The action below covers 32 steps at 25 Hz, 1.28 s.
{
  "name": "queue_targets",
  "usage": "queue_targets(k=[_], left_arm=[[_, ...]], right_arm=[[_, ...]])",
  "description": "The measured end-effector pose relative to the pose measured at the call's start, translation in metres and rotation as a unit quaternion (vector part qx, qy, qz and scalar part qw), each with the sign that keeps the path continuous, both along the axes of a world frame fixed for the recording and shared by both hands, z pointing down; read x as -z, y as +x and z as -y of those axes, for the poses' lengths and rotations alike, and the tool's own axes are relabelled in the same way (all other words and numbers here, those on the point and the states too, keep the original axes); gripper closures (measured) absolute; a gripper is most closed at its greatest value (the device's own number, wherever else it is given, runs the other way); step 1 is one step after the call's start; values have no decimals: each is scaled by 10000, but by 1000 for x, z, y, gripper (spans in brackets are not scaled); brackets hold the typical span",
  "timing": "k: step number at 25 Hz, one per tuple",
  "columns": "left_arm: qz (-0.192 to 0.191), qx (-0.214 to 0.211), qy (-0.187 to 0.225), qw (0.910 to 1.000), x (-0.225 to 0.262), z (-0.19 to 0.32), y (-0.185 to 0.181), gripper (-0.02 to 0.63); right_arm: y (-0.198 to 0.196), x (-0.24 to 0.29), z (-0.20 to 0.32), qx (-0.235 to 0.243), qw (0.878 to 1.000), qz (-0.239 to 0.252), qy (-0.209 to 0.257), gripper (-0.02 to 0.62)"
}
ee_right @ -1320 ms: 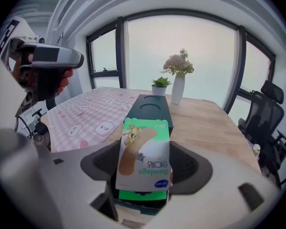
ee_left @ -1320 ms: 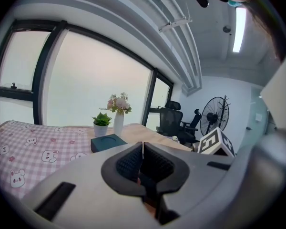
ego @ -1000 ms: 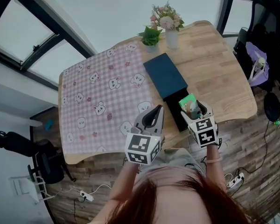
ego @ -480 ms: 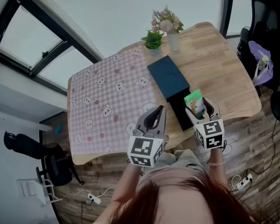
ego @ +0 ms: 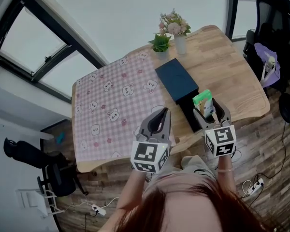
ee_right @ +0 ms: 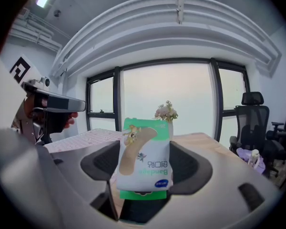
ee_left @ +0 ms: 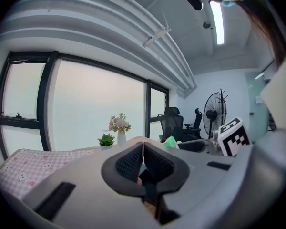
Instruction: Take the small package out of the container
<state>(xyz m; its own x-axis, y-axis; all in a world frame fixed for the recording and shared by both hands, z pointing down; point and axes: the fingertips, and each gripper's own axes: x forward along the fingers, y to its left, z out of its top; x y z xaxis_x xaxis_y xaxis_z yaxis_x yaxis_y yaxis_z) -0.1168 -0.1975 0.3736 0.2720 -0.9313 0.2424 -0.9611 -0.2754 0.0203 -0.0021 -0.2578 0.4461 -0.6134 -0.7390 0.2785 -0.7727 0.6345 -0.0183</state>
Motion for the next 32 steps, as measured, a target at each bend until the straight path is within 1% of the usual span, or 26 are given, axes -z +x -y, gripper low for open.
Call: queue_targets(k=[9, 19, 25, 32], left_arm=[[-20, 41, 233, 9997, 19, -46, -25, 592], [-108, -63, 496, 9987, 37, -86, -34, 592], [-100, -103, 700, 9974, 52, -116, -42, 592], [-86, -185, 838, 9963, 60, -141, -46, 592]], right_arm=[[-10, 37, -41, -138, 9991, 43, 395, 273], [-20, 73, -91, -254, 9962, 151, 823, 273], [-26, 90, -121, -306, 9938, 176, 1059, 273], [-30, 114, -152, -433, 9887, 168, 1422, 273]])
